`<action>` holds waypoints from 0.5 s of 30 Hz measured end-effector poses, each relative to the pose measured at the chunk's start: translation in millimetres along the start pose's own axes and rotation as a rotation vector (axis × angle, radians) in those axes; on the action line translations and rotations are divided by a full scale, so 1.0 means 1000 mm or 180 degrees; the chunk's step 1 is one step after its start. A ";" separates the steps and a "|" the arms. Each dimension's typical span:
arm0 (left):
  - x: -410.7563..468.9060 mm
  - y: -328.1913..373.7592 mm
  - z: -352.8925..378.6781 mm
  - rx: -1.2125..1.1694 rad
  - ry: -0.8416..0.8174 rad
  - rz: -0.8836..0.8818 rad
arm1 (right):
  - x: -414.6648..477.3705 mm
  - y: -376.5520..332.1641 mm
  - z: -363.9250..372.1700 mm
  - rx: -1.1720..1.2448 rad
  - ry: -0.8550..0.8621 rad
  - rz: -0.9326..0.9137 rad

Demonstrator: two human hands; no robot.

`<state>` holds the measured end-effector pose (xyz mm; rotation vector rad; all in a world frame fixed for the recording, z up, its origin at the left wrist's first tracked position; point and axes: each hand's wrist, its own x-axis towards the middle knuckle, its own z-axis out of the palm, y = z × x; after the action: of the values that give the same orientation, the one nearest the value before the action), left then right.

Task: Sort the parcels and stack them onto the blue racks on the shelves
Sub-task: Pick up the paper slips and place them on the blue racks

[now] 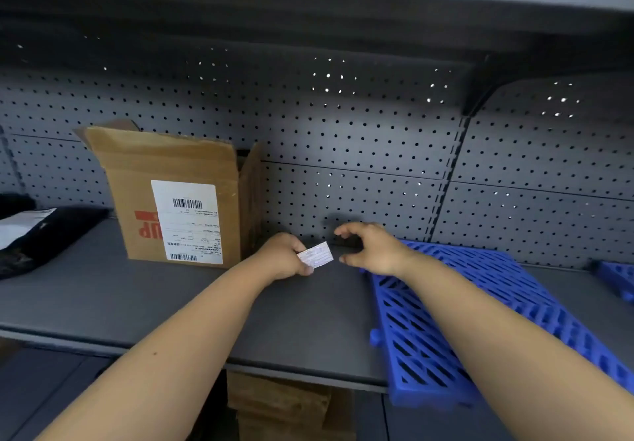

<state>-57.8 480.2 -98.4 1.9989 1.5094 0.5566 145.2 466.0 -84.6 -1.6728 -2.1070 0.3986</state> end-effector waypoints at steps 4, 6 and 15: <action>0.008 0.010 -0.004 -0.0444 -0.0012 0.0121 | 0.001 0.001 -0.007 0.0575 0.0183 0.0168; 0.013 0.019 -0.004 -0.0649 -0.0010 0.0178 | -0.005 0.001 -0.014 0.1162 0.0277 0.0251; 0.031 0.081 0.020 -0.0723 -0.0452 0.0800 | -0.052 0.024 -0.051 0.1620 0.1031 0.0581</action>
<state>21.9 489.6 -60.6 2.0136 1.0679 0.6417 200.5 419.2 -58.9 -1.5039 -1.4713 0.6130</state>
